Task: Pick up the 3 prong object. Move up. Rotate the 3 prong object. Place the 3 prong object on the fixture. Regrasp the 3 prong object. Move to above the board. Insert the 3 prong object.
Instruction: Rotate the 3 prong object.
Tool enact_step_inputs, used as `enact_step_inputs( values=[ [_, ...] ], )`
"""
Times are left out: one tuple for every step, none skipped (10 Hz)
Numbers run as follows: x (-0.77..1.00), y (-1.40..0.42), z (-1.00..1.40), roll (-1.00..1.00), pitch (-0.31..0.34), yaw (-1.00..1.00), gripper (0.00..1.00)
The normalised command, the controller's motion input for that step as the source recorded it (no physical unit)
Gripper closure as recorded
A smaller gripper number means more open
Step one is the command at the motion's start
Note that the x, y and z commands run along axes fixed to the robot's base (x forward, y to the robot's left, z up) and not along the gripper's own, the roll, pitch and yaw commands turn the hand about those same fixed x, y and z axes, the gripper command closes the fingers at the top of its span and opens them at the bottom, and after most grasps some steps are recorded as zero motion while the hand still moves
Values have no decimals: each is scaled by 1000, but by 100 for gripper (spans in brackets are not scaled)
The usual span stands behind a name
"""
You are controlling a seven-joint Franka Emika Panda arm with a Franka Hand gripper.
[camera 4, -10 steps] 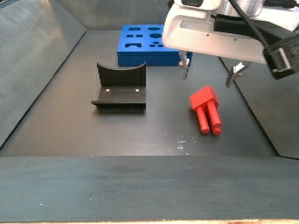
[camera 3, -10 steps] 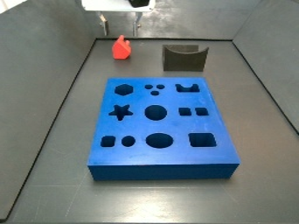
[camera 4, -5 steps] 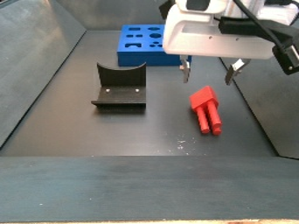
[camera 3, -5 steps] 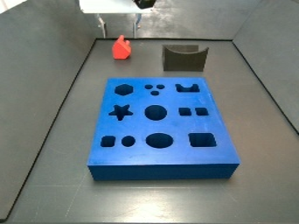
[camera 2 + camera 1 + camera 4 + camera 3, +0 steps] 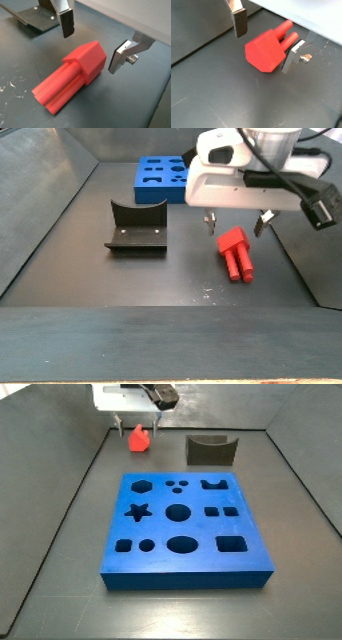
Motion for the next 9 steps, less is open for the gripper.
enact_step_inputs(
  values=[
    [41, 10, -764, -92, -102, -12, 0],
    [37, 10, -668, -110, -110, -5, 0],
    [33, 13, -604, -116, -122, -3, 0],
    [29, 15, -527, -127, -130, -1, 0],
    [33, 18, -491, -133, -133, 0, 0],
    [30, 18, -434, -141, -139, 2, 0],
    [29, 17, -403, -146, -142, 3, 0],
    [26, 18, -346, -152, -150, 5, 0],
    [25, 18, -313, -153, -160, 6, 0]
  ],
)
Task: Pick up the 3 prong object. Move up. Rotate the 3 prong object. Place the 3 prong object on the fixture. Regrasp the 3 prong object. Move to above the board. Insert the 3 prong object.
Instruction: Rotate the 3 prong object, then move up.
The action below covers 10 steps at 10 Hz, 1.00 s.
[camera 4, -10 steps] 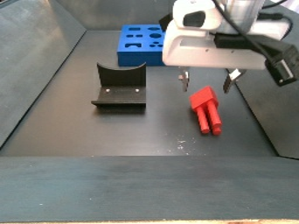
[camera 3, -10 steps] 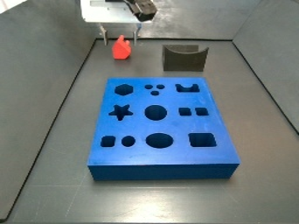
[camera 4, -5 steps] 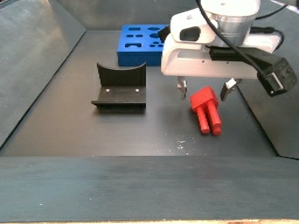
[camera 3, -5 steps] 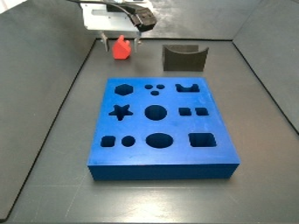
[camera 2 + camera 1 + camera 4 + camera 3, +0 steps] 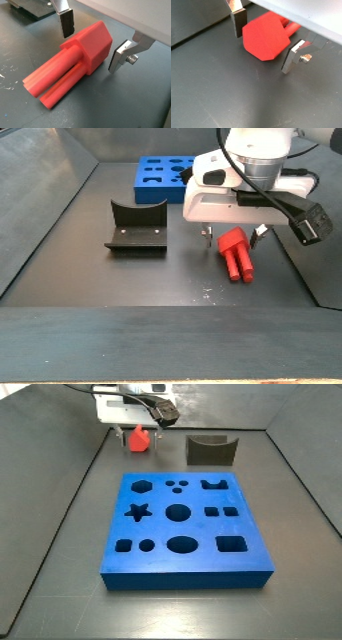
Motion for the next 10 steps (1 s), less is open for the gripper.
enact_step_inputs(
  values=[
    [20, 16, -270, -155, -174, 7, 0],
    [18, 16, -251, -156, -179, 8, 0],
    [16, 16, -217, -157, -188, 8, 0],
    [17, 17, -208, -159, -188, 9, 0],
    [17, 14, -179, -169, -181, 11, 0],
    [0, 0, 0, 0, 0, 0, 100],
    [0, 0, 1000, 0, 0, 0, 100],
    [-17, -1, 1000, 1, 15, 0, 100],
    [-28, 1, 1000, 6, 30, -2, 100],
    [-20, 5, 919, 17, 61, -7, 100]
  ],
)
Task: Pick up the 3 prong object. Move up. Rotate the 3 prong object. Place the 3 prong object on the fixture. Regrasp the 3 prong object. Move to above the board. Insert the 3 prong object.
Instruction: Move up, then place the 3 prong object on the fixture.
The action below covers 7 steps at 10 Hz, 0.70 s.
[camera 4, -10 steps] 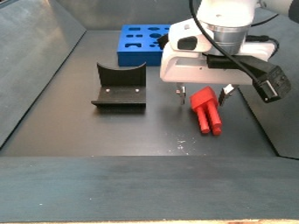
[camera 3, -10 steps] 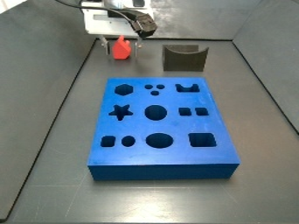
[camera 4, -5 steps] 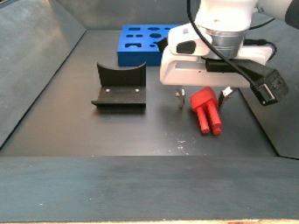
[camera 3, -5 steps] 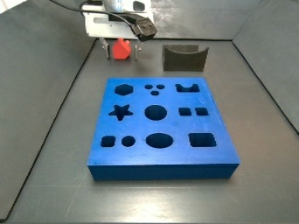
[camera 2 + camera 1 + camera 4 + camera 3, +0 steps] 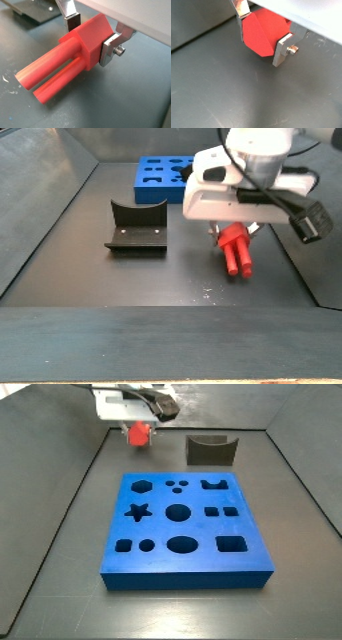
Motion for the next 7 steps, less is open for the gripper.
enact_step_inputs(
  values=[
    [-13, 10, 807, 31, 79, -11, 100],
    [-11, 11, 693, 49, 93, -13, 100],
    [-16, 11, 580, 68, 104, -15, 100],
    [-17, 10, 440, 93, 112, -14, 100],
    [-19, 7, 340, 108, 120, -11, 100],
    [-21, 3, 219, 126, 124, -1, 100],
    [0, 0, 1000, 0, 0, 0, 100]
  ],
)
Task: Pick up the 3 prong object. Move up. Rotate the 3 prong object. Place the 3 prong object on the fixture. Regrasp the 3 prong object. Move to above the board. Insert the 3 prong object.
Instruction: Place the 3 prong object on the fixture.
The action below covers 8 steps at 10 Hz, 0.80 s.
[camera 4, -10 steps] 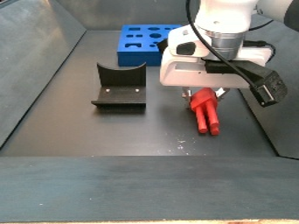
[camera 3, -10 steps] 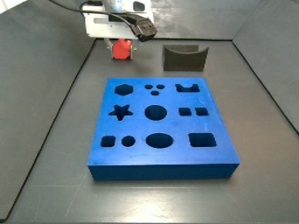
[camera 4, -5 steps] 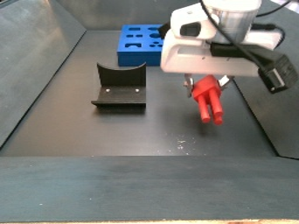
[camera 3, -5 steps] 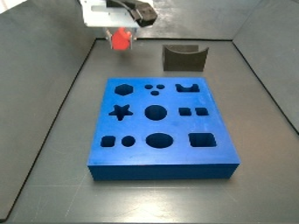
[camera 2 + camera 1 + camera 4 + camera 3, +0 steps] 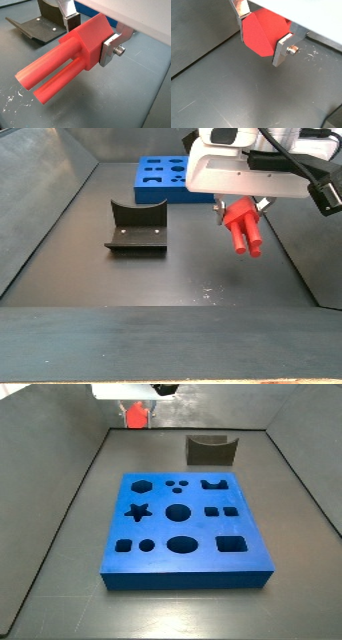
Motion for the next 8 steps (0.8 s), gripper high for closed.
enact_step_inputs(
  values=[
    [4, -1, 1000, 14, 5, 9, 100],
    [-5, -1, 1000, 15, 20, 10, 100],
    [-13, 2, 1000, 26, 45, 9, 100],
    [-16, 4, 1000, 38, 63, 6, 100],
    [-22, 8, 1000, 60, 83, 3, 100],
    [-26, 10, 1000, 73, 91, 1, 100],
    [-31, 10, 1000, 101, 102, 7, 100],
    [-33, 9, 1000, 109, 107, 12, 100]
  ],
)
